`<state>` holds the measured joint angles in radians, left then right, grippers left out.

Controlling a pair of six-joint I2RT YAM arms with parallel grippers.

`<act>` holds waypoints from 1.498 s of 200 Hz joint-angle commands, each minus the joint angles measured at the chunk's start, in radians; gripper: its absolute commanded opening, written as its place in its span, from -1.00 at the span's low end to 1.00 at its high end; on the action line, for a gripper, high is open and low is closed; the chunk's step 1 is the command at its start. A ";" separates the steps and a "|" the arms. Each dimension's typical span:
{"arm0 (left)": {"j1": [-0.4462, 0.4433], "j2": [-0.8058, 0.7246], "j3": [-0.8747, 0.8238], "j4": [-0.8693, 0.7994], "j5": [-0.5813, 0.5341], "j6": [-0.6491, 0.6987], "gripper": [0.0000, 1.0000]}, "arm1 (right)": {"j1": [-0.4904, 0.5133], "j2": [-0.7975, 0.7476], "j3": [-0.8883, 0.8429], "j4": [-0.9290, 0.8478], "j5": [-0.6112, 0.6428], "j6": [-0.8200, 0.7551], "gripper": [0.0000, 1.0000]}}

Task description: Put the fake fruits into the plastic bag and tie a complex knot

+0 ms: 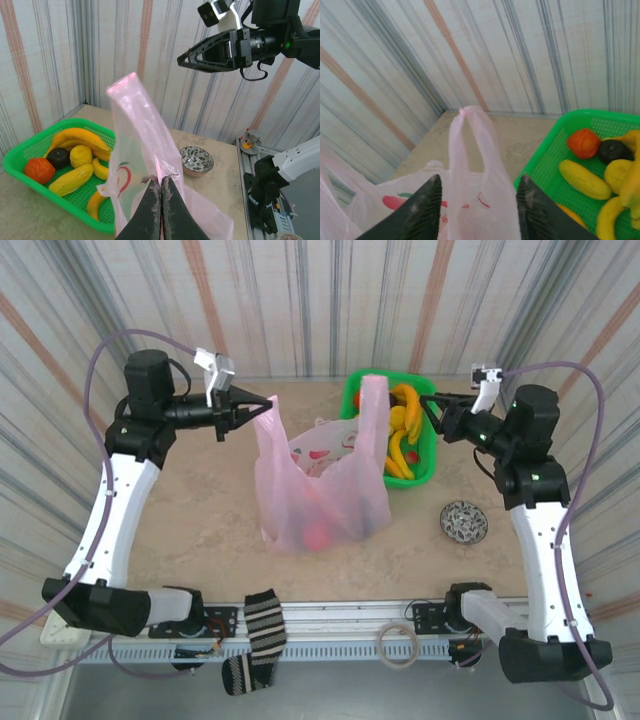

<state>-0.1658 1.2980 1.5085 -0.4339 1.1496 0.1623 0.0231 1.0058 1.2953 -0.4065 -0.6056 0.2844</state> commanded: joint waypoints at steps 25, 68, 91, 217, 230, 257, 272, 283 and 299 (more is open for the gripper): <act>-0.003 0.010 0.033 -0.014 0.067 0.047 -1.00 | 0.034 -0.090 0.044 0.016 -0.224 -0.107 0.20; 0.000 0.032 0.034 0.005 0.150 0.073 -1.00 | 0.434 0.064 0.044 0.056 -0.240 -0.389 0.54; 0.007 0.037 0.035 0.020 0.206 0.084 -1.00 | 0.527 0.224 0.125 0.091 -0.290 -0.457 0.70; 0.018 0.071 0.057 0.047 0.324 0.114 -1.00 | 0.633 0.662 0.418 0.199 -0.480 -0.507 0.57; 0.018 0.070 0.057 0.047 0.323 0.114 -1.00 | 0.646 0.679 0.430 0.212 -0.470 -0.498 0.48; 0.018 0.070 0.055 0.049 0.330 0.113 -1.00 | 0.665 0.699 0.442 0.232 -0.461 -0.481 0.12; 0.017 0.069 0.057 0.051 0.330 0.111 -1.00 | 0.666 0.700 0.443 0.240 -0.456 -0.465 -0.23; 0.017 0.068 0.056 0.059 0.321 0.100 -0.93 | 0.668 0.695 0.438 0.245 -0.451 -0.454 -0.48; 0.017 0.062 0.050 0.093 0.303 0.058 -0.72 | 0.676 0.686 0.435 0.241 -0.427 -0.438 -0.89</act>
<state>-0.1562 1.3712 1.5322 -0.4068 1.4399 0.2565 0.6880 1.7016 1.7042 -0.1825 -1.0557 -0.1883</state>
